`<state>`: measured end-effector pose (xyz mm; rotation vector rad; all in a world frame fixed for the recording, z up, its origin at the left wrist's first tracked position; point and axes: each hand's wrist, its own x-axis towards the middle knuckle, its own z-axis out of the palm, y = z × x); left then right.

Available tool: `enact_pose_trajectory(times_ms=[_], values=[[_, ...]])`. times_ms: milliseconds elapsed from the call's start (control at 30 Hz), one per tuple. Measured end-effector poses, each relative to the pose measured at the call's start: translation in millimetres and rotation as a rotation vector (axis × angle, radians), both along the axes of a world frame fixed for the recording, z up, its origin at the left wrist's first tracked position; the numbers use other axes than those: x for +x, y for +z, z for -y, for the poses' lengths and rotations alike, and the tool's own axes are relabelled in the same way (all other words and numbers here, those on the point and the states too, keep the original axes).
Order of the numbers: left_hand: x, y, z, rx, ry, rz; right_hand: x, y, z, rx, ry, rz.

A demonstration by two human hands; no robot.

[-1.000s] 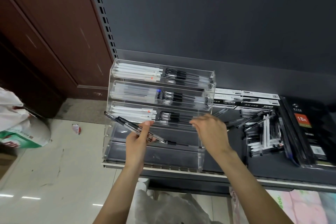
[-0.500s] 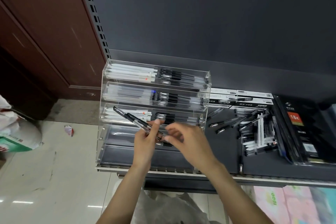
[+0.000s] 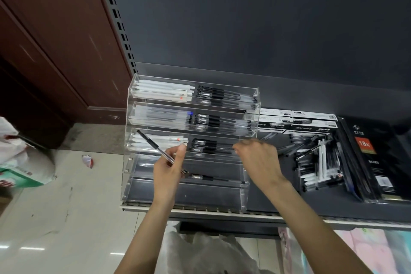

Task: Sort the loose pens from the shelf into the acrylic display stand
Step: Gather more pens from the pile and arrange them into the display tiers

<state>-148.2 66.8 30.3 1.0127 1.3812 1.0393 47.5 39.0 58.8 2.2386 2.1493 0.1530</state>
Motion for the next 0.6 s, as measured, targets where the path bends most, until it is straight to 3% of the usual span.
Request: enact_pose_trajectory(times_ms=[100, 200, 267, 333, 400, 500, 600], values=[[2, -1, 2, -0.017, -0.014, 0.013, -4, -2, -5, 0.041, 0.043, 0.149], [7, -1, 5, -0.022, -0.042, 0.024, -6, -1, -4, 0.12, 0.07, 0.087], [11, 1, 6, -0.019, -0.055, 0.02, -12, 3, 2, 0.153, 0.105, -0.201], [17, 3, 8, -0.021, -0.085, 0.038, -26, 14, 11, 0.019, 0.085, -0.62], [25, 5, 9, -0.016, -0.111, 0.082, -41, 18, 19, -0.04, 0.054, -0.894], [35, 8, 8, 0.005, -0.162, 0.079, -47, 15, 25, 0.059, 0.001, -1.048], [37, 13, 6, 0.03, -0.289, -0.039, -25, 14, 26, 0.195, -0.066, -0.923]])
